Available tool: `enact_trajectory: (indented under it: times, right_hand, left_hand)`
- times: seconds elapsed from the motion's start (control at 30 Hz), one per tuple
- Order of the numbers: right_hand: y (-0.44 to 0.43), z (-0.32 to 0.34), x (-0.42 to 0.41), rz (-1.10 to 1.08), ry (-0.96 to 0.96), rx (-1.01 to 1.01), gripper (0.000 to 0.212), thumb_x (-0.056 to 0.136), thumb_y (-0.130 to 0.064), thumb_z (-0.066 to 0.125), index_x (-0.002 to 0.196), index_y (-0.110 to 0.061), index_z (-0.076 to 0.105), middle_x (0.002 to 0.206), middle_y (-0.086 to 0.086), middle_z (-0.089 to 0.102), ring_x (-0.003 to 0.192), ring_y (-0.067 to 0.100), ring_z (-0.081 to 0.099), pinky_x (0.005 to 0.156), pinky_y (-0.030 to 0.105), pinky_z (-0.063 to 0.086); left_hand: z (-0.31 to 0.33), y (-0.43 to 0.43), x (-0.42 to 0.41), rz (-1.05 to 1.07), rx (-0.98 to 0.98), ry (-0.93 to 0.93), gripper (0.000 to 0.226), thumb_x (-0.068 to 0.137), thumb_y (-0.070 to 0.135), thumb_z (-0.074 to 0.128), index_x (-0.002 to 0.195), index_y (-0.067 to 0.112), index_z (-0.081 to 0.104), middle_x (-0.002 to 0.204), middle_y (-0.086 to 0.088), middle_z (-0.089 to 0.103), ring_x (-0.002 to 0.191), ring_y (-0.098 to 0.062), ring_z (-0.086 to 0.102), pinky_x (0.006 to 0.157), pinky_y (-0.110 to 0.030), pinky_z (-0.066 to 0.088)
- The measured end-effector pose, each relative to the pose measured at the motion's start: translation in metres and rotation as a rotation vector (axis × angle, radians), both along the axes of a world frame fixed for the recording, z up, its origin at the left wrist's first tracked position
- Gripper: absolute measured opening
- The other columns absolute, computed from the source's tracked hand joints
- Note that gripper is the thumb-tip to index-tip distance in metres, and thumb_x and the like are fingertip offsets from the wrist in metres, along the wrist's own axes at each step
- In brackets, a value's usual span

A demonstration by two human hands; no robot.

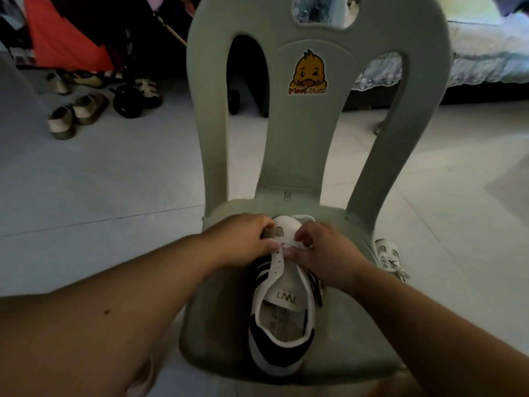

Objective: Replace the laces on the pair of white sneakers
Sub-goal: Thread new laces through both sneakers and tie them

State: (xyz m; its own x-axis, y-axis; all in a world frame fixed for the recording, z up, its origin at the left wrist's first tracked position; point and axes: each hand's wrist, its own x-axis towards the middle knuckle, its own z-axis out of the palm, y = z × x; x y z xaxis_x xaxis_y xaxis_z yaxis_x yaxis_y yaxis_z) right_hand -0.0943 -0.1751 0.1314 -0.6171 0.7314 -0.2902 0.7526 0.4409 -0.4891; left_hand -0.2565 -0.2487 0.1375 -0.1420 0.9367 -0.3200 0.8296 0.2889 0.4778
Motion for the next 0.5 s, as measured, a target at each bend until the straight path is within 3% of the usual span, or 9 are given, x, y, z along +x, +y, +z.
enact_trajectory:
  times: [0.13,0.23,0.3,0.37,0.5]
  right_hand:
    - [0.001,0.003,0.006,-0.004,-0.042,-0.071,0.034,0.084,-0.056,0.059,0.099,-0.026,0.052,0.089,-0.008,0.058,0.077,0.007,0.057,0.060,0.021,0.045]
    - [0.001,0.003,0.013,-0.018,-0.083,-0.140,0.032,0.086,-0.055,0.057,0.090,-0.024,0.053,0.082,-0.004,0.062,0.073,0.010,0.061,0.062,0.025,0.049]
    - [0.001,0.004,0.015,0.027,-0.133,-0.135,0.031,0.089,-0.052,0.055,0.080,-0.022,0.055,0.077,-0.002,0.062,0.069,0.011,0.059,0.058,0.024,0.045]
    - [0.004,0.007,0.016,0.068,-0.167,-0.152,0.034,0.092,-0.046,0.054,0.079,-0.015,0.060,0.077,0.003,0.063,0.073,0.017,0.061,0.064,0.028,0.047]
    - [0.009,0.031,0.018,-0.003,-0.055,-0.263,0.031,0.095,-0.033,0.052,0.078,-0.010,0.063,0.078,0.006,0.062,0.074,0.018,0.060,0.068,0.031,0.047]
  left_hand:
    - [-0.003,0.012,0.006,0.044,-0.044,0.073,0.034,0.082,0.046,0.067,0.105,0.023,0.056,0.099,0.002,0.062,0.087,-0.015,0.058,0.075,-0.032,0.049]
    - [-0.003,0.015,0.004,-0.024,-0.130,0.128,0.033,0.087,0.048,0.060,0.083,0.016,0.061,0.074,0.001,0.057,0.068,-0.014,0.053,0.058,-0.028,0.039]
    - [-0.002,0.014,0.004,-0.055,-0.149,0.098,0.040,0.093,0.048,0.051,0.083,0.011,0.064,0.070,0.000,0.054,0.064,-0.014,0.049,0.055,-0.027,0.034]
    - [0.003,0.012,0.006,-0.047,-0.134,0.022,0.043,0.098,0.044,0.043,0.088,0.007,0.063,0.074,-0.004,0.053,0.066,-0.014,0.047,0.057,-0.027,0.033]
    - [0.013,0.008,0.004,0.062,-0.028,-0.154,0.040,0.098,0.042,0.043,0.075,0.014,0.059,0.065,0.000,0.051,0.061,-0.012,0.047,0.057,-0.026,0.035]
